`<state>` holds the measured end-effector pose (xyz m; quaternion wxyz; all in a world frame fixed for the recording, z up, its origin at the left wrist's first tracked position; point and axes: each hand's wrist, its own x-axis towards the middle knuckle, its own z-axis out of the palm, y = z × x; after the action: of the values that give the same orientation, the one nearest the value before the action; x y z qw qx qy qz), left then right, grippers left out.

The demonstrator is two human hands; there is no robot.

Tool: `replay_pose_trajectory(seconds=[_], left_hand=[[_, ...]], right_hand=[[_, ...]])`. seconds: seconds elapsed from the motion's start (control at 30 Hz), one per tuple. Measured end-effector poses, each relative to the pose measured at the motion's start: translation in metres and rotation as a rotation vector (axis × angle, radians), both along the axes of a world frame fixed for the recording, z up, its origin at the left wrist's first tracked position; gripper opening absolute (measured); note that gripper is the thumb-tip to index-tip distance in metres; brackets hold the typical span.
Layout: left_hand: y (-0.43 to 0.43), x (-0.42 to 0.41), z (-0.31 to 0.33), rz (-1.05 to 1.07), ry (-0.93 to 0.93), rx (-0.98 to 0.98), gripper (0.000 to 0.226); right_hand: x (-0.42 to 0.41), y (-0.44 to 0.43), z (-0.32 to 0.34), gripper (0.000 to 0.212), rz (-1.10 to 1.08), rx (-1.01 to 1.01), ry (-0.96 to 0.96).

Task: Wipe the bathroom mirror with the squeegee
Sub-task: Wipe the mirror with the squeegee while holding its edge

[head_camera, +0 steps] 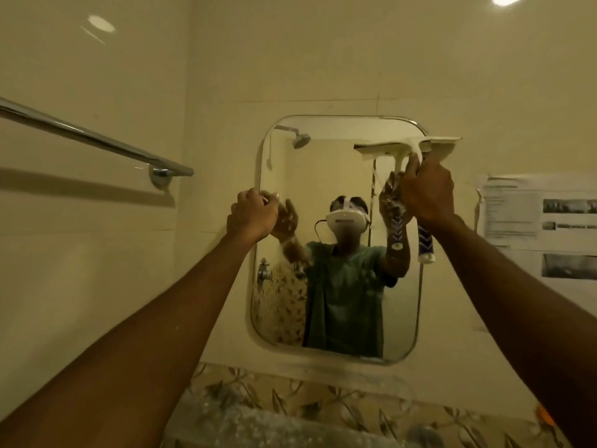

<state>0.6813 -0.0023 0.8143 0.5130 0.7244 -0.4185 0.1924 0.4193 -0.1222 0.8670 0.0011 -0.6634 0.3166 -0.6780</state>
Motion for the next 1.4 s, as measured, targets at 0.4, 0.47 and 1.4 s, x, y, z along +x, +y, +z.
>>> replay_pose_trajectory(seconds=[0.4,0.47,1.4], left_hand=[[-0.045,0.039,0.006,0.024,0.049,-0.204,0.052],[-0.050,0.045,0.008,0.061,0.022,-0.232,0.052],[-0.067,0.079,0.007,-0.009,-0.242,-0.407,0.062]], right_hand=[[0.023,0.015,0.028,0.041,-0.224,0.070,0.139],[0.026,0.019,0.017,0.044,-0.249,0.077,0.149],[0.026,0.029,-0.067,0.053,-0.239,0.215,0.236]])
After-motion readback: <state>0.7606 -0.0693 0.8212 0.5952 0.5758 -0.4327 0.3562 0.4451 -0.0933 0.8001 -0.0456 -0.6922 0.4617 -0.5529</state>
